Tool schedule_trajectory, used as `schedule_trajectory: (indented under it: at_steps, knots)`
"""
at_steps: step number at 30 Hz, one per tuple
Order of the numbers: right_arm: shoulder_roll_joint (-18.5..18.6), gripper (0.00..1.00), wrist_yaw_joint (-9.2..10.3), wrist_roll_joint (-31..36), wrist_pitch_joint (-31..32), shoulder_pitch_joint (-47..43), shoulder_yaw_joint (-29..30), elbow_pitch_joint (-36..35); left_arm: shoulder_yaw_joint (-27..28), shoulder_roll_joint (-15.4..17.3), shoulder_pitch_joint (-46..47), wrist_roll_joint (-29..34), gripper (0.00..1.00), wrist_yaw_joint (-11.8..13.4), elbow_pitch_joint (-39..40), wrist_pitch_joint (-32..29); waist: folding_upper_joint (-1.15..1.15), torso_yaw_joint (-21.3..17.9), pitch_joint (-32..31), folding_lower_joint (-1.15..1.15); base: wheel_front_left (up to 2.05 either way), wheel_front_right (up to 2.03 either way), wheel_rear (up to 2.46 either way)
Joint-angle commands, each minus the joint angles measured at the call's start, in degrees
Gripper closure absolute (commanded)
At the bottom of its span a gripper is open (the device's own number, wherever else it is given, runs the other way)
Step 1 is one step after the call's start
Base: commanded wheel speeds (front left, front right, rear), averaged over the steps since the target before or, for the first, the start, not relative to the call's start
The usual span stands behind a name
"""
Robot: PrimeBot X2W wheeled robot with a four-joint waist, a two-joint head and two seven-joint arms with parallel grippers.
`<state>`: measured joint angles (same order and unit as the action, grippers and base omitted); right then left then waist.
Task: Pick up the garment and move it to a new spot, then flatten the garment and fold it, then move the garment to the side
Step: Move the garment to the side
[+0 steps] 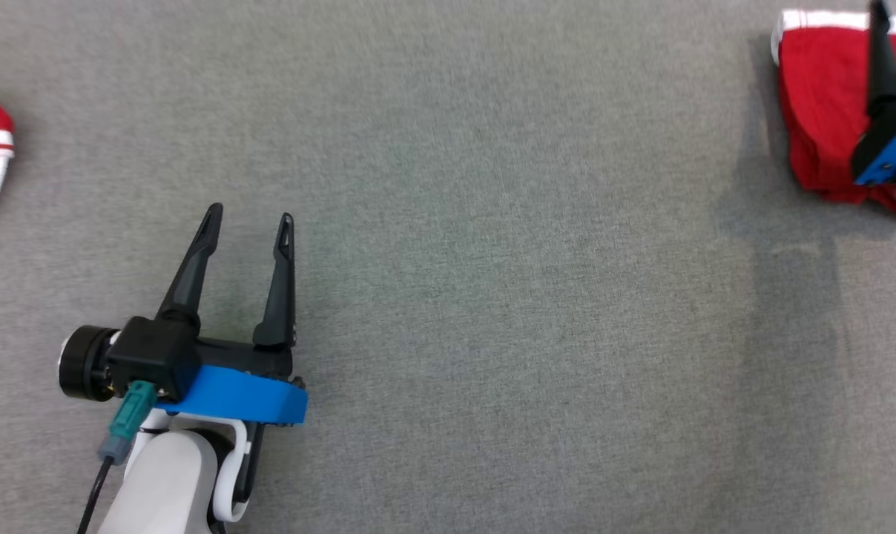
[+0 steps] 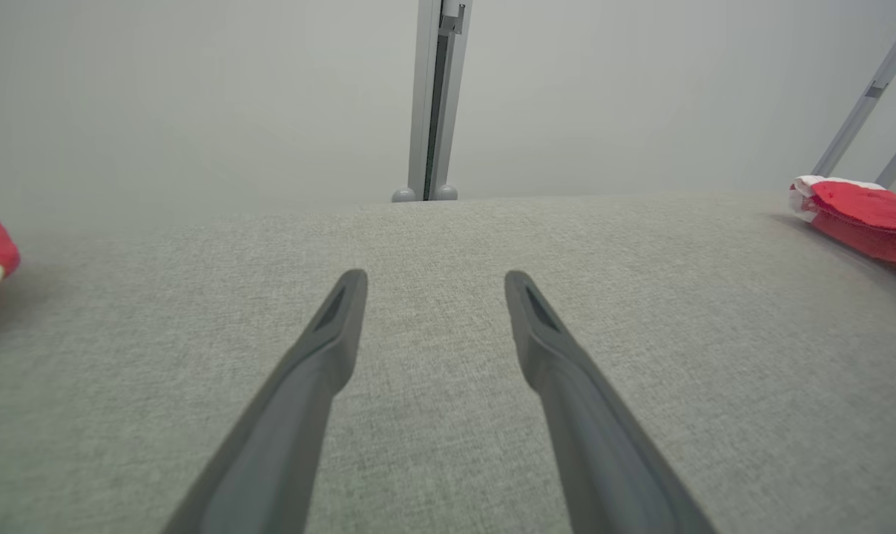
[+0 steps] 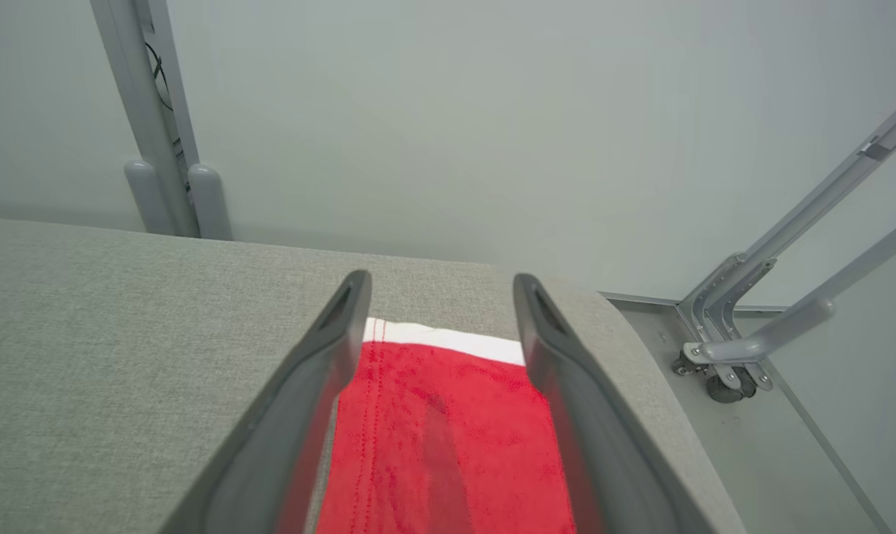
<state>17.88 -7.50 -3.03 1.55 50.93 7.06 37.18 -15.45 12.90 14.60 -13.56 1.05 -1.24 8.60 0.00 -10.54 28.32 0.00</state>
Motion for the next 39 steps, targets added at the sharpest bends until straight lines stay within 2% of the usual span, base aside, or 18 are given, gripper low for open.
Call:
schedule_trajectory:
  at_steps: [1,8,19,23,30,39]
  knots:
    - [-0.97,0.00,0.01,-0.54,-1.45,-1.38,-1.48,-0.64,0.80,-0.06,1.01,-0.78,0.00,0.36,-1.43,1.18,0.00,-0.09,-2.15,0.00,0.00,0.00,0.00]
    - [-5.20,0.00,0.01,-1.79,-6.78,-8.80,-5.72,-2.83,3.70,-1.87,-2.05,-4.95,0.00,0.89,-7.86,4.34,0.00,2.73,-9.75,0.00,0.00,0.00,0.00]
    - [-13.91,0.00,0.01,0.37,-12.17,-27.88,-5.26,-8.95,5.02,-3.93,-9.65,-8.07,0.00,1.17,-15.89,6.11,0.00,7.03,-20.75,0.00,0.00,0.00,0.00]
    - [-14.81,0.00,0.01,0.82,-13.02,-34.68,-4.10,-12.73,5.04,-4.72,-12.05,-8.84,0.00,1.10,-16.92,6.17,0.00,7.81,-23.22,0.00,0.00,0.00,0.00]
    - [-14.86,0.00,0.02,-5.12,-12.94,-44.00,-8.02,-17.46,4.88,-4.93,-14.99,-9.57,0.00,0.98,-16.85,6.24,0.00,8.21,-25.50,0.00,0.00,0.00,0.00]
    - [-14.90,0.00,0.01,-6.50,-12.95,-46.60,-8.93,-19.68,4.23,-4.65,-15.20,-9.08,0.00,1.47,-16.41,6.16,0.00,7.72,-25.57,0.00,0.00,0.00,0.00]
